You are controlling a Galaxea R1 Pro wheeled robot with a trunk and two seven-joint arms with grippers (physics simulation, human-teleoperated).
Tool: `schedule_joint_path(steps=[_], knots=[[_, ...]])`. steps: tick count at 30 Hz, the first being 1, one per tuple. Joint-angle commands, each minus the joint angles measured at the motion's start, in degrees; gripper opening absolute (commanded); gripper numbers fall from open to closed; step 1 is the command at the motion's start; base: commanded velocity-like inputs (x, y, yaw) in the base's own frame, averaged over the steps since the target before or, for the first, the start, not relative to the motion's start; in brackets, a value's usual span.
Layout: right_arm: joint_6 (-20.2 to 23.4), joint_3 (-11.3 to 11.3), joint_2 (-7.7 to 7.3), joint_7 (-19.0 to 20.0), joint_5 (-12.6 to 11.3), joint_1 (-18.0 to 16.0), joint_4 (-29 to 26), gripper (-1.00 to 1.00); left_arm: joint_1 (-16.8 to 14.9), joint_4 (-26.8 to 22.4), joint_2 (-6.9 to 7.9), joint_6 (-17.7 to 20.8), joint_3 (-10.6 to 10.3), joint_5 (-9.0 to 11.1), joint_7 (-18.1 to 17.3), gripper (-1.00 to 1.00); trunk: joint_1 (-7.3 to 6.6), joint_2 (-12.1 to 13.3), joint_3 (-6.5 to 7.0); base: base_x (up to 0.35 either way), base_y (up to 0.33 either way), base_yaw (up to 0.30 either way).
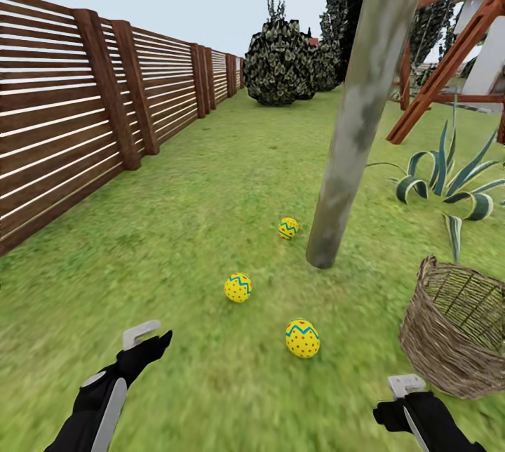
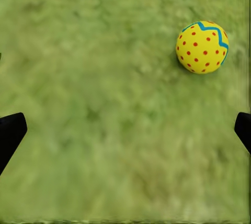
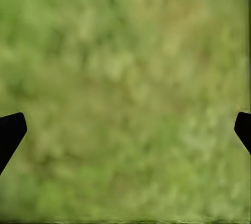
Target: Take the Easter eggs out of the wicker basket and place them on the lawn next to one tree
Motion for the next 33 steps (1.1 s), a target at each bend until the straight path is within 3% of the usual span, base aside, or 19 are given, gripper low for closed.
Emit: schedule_joint_path(steps=[1, 20, 33], knots=[[0.2, -0.1, 0.03, 0.5, 0.7, 0.0, -0.1, 1.0, 0.0, -0.1, -0.05, 0.4, 0.2, 0.3, -0.3, 1.0, -0.07, 0.0, 0.17, -0.283, 0.0, -0.023], [0.2, -0.1, 0.01, 0.7, 0.6, 0.0, -0.1, 1.0, 0.0, -0.1, -0.1, 0.7, 0.1, 0.4, -0.4, 1.0, -0.56, 0.2, 4.37, -0.031, 0.005, -0.027], [0.2, -0.1, 0.01, 0.7, 0.5, 0.0, -0.1, 1.0, 0.0, 0.3, -0.05, 0.7, -0.2, 0.3, -0.4, 1.0, -0.89, 0.4, 7.25, -0.094, 0.28, -0.111]])
